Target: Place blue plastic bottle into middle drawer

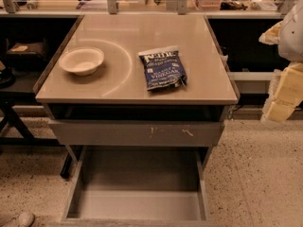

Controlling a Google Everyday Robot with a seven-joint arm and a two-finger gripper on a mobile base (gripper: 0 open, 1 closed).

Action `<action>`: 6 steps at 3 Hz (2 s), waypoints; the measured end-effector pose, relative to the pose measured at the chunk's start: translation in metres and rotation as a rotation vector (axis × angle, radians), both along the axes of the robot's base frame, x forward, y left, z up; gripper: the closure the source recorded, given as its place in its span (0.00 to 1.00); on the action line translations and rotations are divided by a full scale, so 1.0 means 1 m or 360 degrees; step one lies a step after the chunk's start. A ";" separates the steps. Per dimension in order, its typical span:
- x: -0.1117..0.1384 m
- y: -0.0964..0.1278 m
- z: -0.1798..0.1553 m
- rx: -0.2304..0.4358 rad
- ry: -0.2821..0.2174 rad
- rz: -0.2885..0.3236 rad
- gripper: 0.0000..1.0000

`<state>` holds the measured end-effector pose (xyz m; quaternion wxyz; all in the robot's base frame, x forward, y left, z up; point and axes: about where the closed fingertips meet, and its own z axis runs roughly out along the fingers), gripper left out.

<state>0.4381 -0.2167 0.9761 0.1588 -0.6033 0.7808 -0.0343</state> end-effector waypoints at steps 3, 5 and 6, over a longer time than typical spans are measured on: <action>0.016 0.039 0.013 -0.0098 -0.0049 0.0087 0.00; 0.058 0.072 0.003 0.0130 0.0035 0.0047 0.00; 0.097 0.101 0.013 0.0227 0.0031 -0.0019 0.00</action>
Offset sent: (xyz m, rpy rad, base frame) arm 0.0261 0.0684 0.0107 -0.1324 0.0024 0.1020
